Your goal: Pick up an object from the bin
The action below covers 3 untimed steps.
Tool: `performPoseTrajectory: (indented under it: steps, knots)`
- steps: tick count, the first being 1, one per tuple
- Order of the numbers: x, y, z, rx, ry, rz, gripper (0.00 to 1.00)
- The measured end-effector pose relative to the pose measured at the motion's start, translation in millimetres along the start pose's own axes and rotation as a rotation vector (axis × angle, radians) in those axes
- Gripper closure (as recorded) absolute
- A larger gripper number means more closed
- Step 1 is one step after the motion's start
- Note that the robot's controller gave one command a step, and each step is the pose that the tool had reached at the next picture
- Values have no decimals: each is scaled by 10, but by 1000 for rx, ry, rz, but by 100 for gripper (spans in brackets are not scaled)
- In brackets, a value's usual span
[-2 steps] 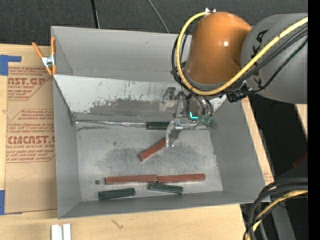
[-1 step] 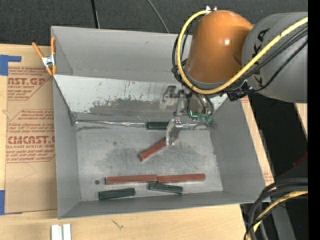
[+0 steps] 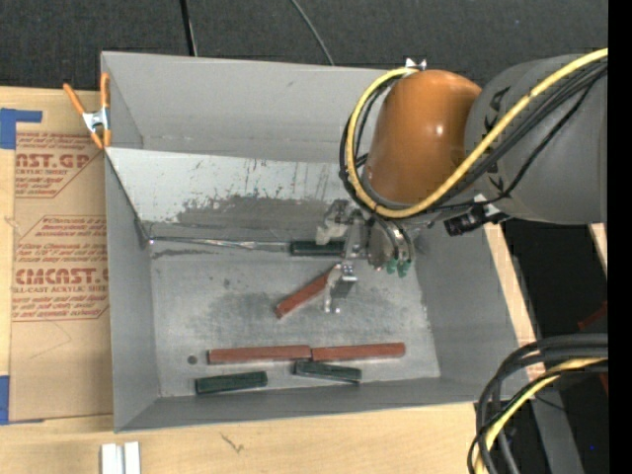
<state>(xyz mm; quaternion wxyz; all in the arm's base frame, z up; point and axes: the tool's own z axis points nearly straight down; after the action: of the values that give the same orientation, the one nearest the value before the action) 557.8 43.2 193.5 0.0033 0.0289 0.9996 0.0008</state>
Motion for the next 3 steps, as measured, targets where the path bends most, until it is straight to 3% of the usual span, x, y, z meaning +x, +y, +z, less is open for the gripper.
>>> performPoseTrajectory:
  steps: [1, 2, 3]
  knots:
    - [166, 194, 1158, -2, -20, -3, 100]
    - [166, 193, 1158, -2, -20, -3, 100]
    - [277, 261, 1006, 3, 10, -82, 100]
